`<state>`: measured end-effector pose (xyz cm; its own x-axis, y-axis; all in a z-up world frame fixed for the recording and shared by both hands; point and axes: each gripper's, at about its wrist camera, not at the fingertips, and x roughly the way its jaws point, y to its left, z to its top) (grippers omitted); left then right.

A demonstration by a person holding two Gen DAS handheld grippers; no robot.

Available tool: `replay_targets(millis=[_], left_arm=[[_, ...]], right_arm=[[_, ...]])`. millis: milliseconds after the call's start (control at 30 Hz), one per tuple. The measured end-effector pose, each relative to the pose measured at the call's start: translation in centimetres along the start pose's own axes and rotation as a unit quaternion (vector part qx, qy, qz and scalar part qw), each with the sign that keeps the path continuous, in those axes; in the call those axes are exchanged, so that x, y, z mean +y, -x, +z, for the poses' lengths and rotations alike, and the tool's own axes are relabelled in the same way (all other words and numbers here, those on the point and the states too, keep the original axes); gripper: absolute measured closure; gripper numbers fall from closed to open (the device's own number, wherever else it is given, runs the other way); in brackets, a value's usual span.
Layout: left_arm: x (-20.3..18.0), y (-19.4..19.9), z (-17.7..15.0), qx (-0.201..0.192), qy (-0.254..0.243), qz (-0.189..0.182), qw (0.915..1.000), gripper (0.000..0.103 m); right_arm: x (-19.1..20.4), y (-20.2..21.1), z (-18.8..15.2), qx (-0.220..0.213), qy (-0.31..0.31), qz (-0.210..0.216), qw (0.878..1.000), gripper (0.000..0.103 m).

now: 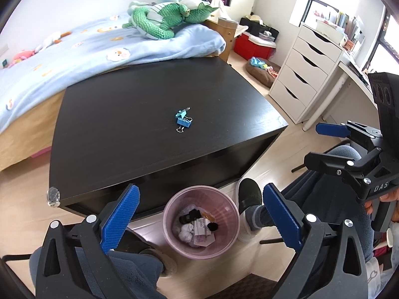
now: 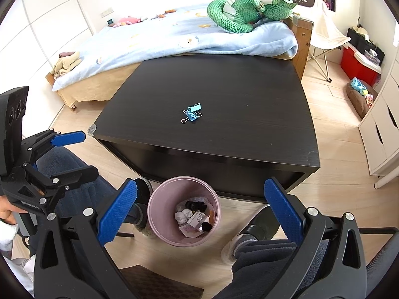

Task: Collect trash
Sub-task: 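Move both tools back toward the blue binder clips on the table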

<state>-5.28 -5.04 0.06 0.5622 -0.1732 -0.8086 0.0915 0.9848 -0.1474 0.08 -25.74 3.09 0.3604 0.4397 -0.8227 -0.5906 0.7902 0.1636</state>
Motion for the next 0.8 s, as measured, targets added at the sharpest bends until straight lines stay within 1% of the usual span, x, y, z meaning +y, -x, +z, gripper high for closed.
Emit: replay_targets(millis=[333, 633, 800], left_arm=[[0.6, -0.5, 1.6, -0.016, -0.009, 0.008, 0.9998, 0.008], [1.3, -2.1, 4.3, -0.024, -0.018, 0.007, 0.9995, 0.008], [1.6, -3.7, 5.8, -0.022, -0.034, 0.008, 0.9991, 0.008]], right_arm=[[-0.5, -0.8, 1.9, -0.004, 0.000, 0.006, 1.000, 0.003], [-1.9, -2.3, 5.6, -0.009, -0.002, 0.002, 1.000, 0.003], [-2.8, -4.0, 7.3, 0.003, -0.004, -0.003, 1.000, 0.003]])
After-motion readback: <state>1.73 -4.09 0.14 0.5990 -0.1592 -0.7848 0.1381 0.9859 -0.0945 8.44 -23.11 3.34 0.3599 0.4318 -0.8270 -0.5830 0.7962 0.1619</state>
